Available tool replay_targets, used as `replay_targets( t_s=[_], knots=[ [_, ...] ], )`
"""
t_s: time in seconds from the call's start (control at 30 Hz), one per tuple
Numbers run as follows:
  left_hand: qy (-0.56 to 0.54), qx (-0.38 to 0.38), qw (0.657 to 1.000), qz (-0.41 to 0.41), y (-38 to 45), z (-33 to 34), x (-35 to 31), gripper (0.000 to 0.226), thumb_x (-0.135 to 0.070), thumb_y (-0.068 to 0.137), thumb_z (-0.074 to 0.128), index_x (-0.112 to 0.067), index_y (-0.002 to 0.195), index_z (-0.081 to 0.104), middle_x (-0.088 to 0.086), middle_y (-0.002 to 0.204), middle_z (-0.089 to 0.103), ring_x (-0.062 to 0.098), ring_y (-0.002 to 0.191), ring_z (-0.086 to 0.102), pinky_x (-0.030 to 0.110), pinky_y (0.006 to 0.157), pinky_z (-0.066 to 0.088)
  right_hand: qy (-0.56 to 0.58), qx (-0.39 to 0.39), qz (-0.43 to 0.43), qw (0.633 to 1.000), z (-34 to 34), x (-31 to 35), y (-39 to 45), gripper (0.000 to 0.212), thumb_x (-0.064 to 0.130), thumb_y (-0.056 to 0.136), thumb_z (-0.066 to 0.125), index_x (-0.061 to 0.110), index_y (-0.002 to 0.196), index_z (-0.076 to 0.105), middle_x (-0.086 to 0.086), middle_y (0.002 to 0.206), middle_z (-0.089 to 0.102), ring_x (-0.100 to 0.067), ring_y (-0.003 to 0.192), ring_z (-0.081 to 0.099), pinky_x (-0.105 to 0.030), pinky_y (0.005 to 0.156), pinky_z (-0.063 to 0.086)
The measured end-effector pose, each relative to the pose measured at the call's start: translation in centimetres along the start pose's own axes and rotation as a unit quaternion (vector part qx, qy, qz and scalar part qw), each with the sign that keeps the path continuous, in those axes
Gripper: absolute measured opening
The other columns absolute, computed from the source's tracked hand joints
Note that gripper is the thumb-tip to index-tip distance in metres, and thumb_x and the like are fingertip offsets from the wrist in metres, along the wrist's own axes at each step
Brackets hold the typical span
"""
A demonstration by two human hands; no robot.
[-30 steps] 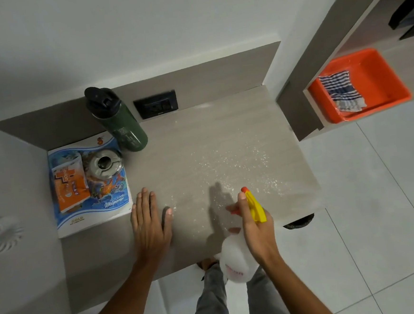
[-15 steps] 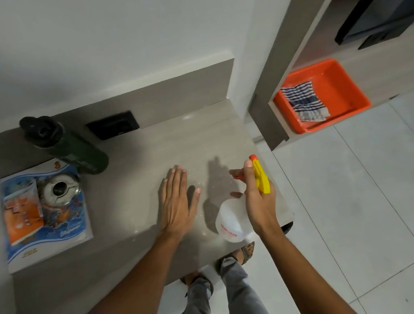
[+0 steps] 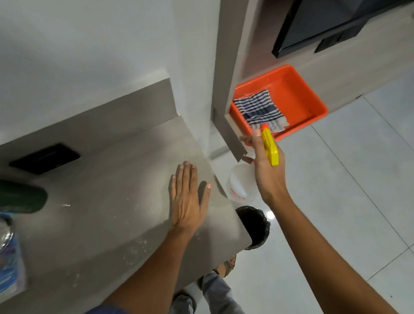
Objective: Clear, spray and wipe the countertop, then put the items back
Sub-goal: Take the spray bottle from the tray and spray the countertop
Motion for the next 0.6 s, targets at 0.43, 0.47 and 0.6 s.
replay_targets(
  t_s=[0.43,0.47,0.6],
  knots=[
    [0.121,-0.022,0.992,-0.005,2.3,5.2,-2.8,0.084,-0.063,0.114,0.029,-0.008,0.175,0.01,0.011,0.185,0.013,0.025,0.174,0.011,0.048,0.141,0.018,-0.007,-0.046,0.005,0.999,-7.2,2.4,15.3,0.042,0.054,0.109,0.061,0.021,0.131,0.075,0.013,0.126,0.08,-0.005,0.115,0.077,-0.016,0.087,0.061],
    [0.129,-0.021,0.991,-0.009,2.3,5.1,-2.8,0.084,-0.063,0.114,0.028,-0.009,0.175,0.009,0.01,0.185,0.014,0.025,0.173,0.012,0.048,0.141,0.019,0.0,-0.05,0.005,0.999,-7.4,2.2,16.6,0.04,0.051,0.108,0.064,0.02,0.132,0.074,0.011,0.127,0.08,-0.008,0.116,0.077,-0.021,0.09,0.063],
    [0.141,-0.017,0.99,-0.011,2.2,4.4,-3.5,0.083,-0.062,0.114,0.026,-0.006,0.175,0.013,0.012,0.185,0.016,0.028,0.173,0.015,0.051,0.139,0.023,0.008,-0.073,0.005,0.997,-8.2,1.8,21.3,0.049,0.053,0.106,0.066,0.025,0.146,0.066,0.007,0.141,0.074,-0.014,0.125,0.074,-0.036,0.103,0.064]
  ],
)
Point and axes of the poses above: each hand's wrist, its own y-axis towards the middle knuckle, its own z-axis out of the palm, x = y × z, the point moved 3 cm from there along y, towards the middle knuckle
